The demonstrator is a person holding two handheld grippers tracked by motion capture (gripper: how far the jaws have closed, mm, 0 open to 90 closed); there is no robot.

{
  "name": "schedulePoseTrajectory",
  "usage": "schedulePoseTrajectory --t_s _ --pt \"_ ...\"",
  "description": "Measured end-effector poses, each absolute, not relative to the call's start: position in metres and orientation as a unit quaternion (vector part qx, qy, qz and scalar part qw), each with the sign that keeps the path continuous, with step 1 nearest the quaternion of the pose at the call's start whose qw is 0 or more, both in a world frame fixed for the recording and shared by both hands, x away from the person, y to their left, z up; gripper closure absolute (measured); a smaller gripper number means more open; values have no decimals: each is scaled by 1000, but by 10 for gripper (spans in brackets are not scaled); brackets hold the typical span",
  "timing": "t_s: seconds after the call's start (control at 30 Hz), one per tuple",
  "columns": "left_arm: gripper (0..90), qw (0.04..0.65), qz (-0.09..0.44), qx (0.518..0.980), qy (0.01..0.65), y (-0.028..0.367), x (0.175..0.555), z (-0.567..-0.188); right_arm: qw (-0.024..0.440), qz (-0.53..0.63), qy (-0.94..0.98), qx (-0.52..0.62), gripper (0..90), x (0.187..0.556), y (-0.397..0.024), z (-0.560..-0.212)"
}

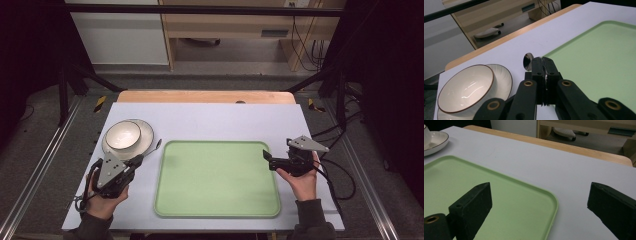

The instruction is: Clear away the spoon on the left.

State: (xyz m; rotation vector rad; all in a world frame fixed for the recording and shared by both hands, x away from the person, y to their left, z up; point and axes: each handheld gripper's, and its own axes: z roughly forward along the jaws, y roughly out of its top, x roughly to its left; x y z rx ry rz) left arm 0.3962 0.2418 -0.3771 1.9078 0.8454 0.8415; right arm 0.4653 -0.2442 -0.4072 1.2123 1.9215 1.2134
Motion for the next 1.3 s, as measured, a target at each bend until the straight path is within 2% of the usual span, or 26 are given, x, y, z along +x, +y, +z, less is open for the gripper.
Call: schedulePoseTrajectory --t_s 1.3 --pt "888 361 321 832 272 193 397 -410 275 451 718 452 59 466 -243 -408"
